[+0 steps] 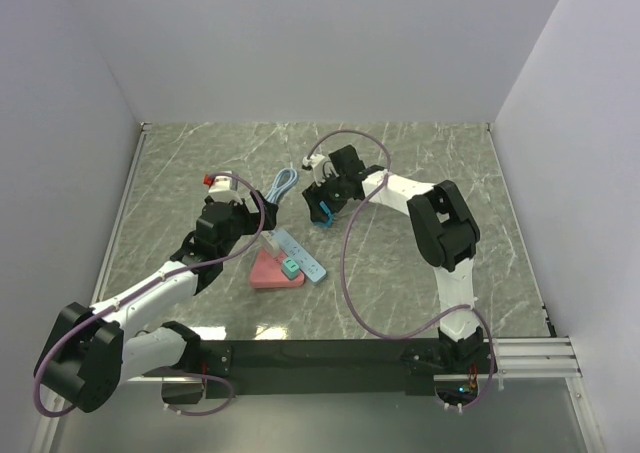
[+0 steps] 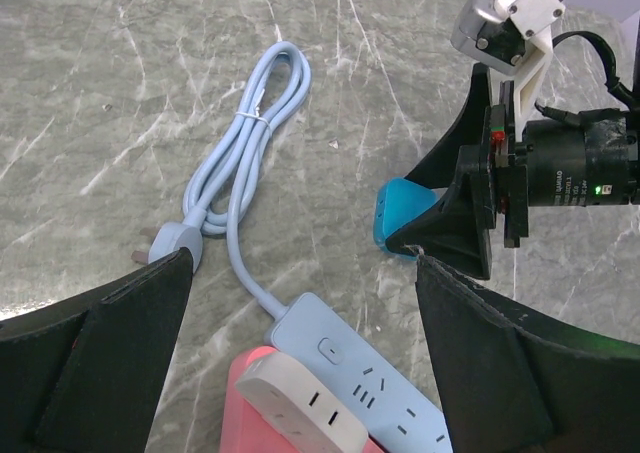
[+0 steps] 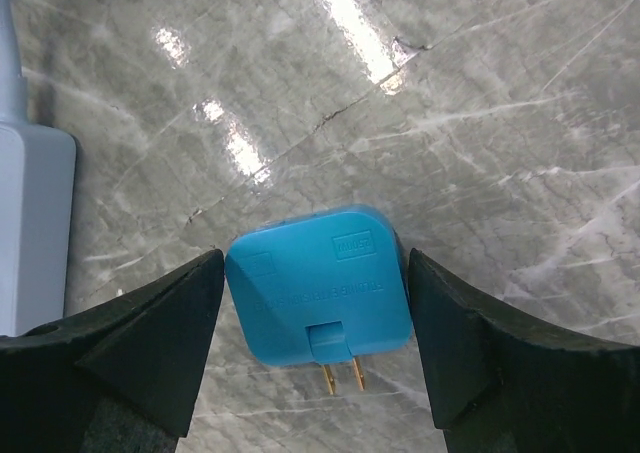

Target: Insert the plug

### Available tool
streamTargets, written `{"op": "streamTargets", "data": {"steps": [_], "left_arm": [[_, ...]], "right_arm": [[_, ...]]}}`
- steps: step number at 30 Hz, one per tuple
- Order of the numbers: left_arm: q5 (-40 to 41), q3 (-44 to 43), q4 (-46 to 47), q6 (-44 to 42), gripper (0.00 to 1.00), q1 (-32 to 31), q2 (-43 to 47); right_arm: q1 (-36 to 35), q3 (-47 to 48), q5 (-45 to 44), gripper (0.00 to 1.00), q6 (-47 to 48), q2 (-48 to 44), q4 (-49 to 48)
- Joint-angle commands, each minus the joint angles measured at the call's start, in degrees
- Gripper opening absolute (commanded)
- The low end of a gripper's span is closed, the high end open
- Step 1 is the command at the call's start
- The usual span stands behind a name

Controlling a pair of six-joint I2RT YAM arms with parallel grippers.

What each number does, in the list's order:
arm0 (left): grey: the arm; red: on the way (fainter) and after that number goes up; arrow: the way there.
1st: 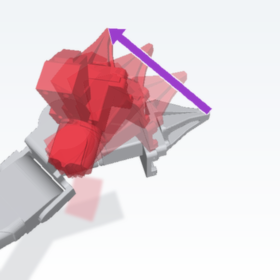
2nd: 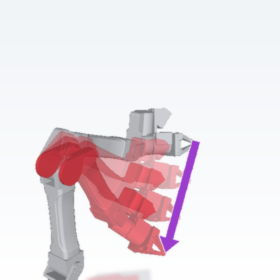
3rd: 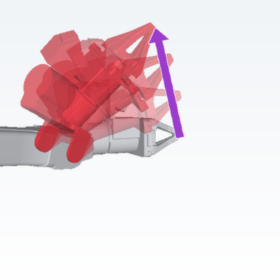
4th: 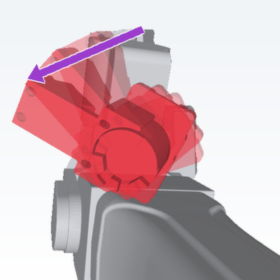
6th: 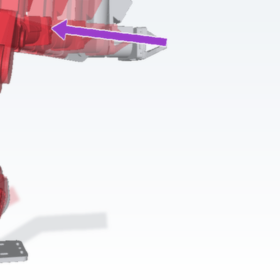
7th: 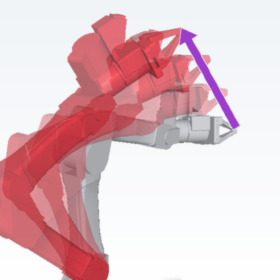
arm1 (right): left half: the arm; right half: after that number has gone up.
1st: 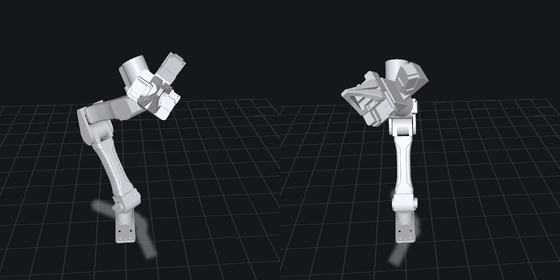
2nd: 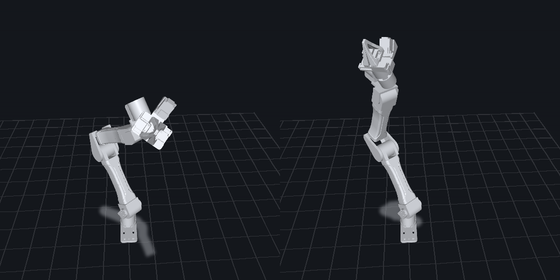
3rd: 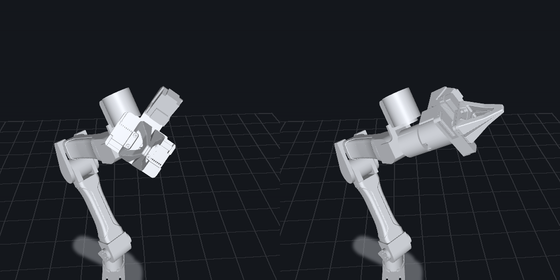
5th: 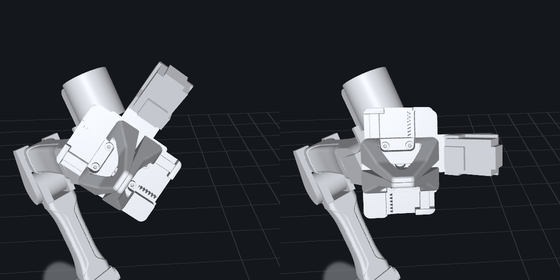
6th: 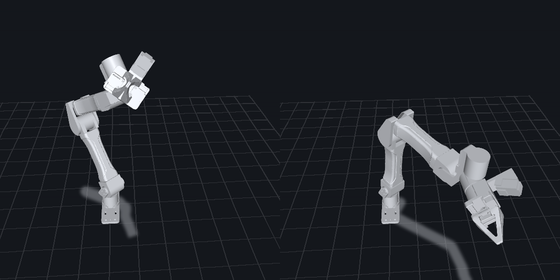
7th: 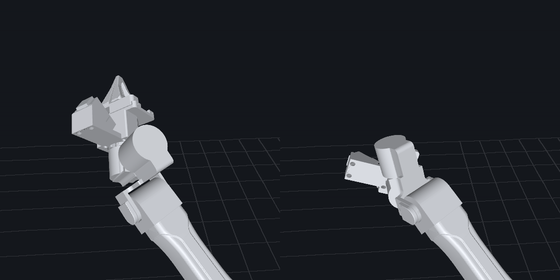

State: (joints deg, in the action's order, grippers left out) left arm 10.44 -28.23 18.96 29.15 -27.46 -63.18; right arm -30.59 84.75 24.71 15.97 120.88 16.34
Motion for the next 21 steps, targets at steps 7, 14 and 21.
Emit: {"op": "streamTargets", "data": {"steps": [7, 14, 21], "left_arm": [[-1.1, 0.5, 2.3, 0.0, 0.99, -0.2, 0.9], [-1.5, 1.0, 2.7, 0.4, 1.00, -0.2, 2.2], [-1.5, 1.6, 2.7, 0.5, 1.00, -0.2, 3.3]], "right_arm": [[-2.5, -5.9, -4.7, 0.80, -1.6, -3.3, -0.9], [-5.2, -8.3, -9.2, 0.80, -3.5, -5.7, -0.5], [-7.7, -9.5, -16.5, 0.70, -8.2, -5.8, 0.8]]}}
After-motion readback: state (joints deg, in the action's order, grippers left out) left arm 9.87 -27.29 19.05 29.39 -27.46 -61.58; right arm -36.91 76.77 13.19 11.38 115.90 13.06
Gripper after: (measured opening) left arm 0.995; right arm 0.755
